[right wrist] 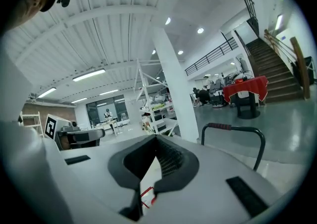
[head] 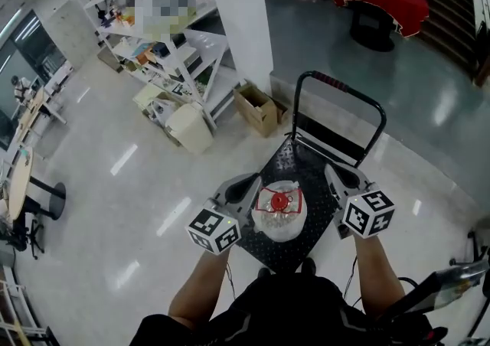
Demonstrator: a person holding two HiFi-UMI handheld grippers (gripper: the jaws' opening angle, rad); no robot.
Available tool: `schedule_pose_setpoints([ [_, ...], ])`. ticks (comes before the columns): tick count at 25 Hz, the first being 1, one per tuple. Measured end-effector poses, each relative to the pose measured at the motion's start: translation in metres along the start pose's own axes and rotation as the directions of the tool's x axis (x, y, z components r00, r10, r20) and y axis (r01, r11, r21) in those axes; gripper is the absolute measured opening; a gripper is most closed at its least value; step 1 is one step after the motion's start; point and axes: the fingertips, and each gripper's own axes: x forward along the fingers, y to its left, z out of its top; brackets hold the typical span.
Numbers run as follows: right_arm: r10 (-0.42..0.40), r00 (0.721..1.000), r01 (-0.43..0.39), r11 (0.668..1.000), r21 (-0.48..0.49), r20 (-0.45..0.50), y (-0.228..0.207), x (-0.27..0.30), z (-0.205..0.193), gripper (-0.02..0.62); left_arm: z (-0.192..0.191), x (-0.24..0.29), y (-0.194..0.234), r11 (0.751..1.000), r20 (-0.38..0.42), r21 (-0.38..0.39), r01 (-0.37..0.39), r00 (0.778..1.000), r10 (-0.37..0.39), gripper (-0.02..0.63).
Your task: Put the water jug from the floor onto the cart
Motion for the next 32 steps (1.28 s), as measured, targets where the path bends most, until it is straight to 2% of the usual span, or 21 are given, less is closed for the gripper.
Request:
schedule_pose_setpoints([
  [6, -0.011, 1.0, 0.011, 0.999, -0.033, 0.022, 0.017, -0.019, 0.012, 0.003, 0.01, -0.005, -0.02, 1.0, 0.006, 0.009, 0.023, 1.0, -0.023, 0.002],
  [10, -0.046, 0.999, 0.048, 0.997, -0.053, 0.024, 0.026, -0.034, 0.014, 0.003, 0.012, -0.011, -0.035, 0.996, 0.024, 0.037, 0.084, 0.996, -0.085, 0.002],
  [16, -0.134, 0.991, 0.134, 0.987, -0.091, 0.009, 0.047, -0.066, 0.009, 0.003, 0.004, -0.027, -0.054, 0.989, 0.013, 0.004, 0.146, 0.989, -0.146, 0.002],
  [23, -0.269, 0.963, 0.268, 0.962, -0.057, -0.007, 0.054, -0.126, -0.027, 0.003, -0.021, -0.042, -0.077, 0.969, 0.005, -0.027, 0.247, 0.969, -0.247, 0.002],
  [28, -0.304, 0.952, 0.304, 0.952, -0.04, 0.021, 0.061, -0.181, -0.037, 0.003, -0.023, -0.061, -0.125, 0.957, -0.017, 0.009, 0.289, 0.957, -0.289, 0.002],
  [32, -0.294, 0.953, 0.298, 0.954, -0.04, 0.076, 0.073, -0.232, -0.034, 0.003, -0.018, -0.083, -0.177, 0.952, -0.029, 0.049, 0.302, 0.953, -0.301, 0.002],
])
